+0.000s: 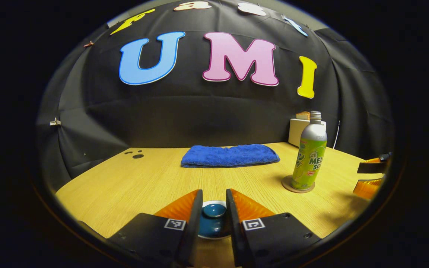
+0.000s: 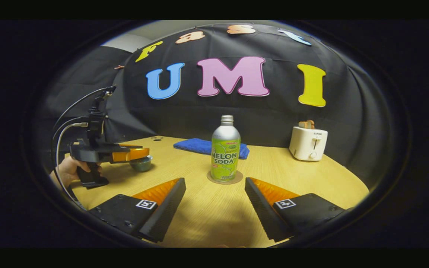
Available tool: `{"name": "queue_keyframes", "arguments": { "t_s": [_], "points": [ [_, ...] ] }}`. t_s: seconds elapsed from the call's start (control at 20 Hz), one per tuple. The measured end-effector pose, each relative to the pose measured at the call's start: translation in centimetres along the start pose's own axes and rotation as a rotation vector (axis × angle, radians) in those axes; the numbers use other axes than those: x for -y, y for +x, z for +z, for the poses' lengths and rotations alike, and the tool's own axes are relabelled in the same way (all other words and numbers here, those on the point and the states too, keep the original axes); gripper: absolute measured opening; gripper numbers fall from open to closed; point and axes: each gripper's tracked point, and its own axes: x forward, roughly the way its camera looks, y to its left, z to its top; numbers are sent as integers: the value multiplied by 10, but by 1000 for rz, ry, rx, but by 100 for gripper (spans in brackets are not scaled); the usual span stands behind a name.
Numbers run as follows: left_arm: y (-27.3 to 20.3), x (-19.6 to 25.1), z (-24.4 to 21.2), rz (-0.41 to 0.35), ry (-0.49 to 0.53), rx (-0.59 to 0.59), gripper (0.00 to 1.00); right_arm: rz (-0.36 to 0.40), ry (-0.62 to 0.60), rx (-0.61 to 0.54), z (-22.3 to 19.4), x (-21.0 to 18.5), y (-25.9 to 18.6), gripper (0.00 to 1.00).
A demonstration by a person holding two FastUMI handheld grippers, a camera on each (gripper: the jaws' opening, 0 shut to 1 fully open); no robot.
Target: Open the teacup lid with one hand, grasp the water bottle and pour water into the teacup with the other hand; after pouring, place the water bottle on the coaster and then close the teacup lid.
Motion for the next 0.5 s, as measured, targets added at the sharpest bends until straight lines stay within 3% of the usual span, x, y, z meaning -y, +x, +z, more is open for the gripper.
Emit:
{"name": "queue_keyframes", "arguments": {
  "t_s": [0.2,0.3,0.45,0.5],
  "points": [
    [-2,2,1,5,-5,9,48,0,23,0,-1,1,-3,99],
    [-8,1,5,10,-11,24,56,-9,24,-1,-2,4,-4,99],
    [-27,-3,26,40,24,90,90,-14,33,14,5,6,-5,99],
    [-35,-1,35,41,39,114,96,-13,40,24,9,5,-5,99]
  ]
}}
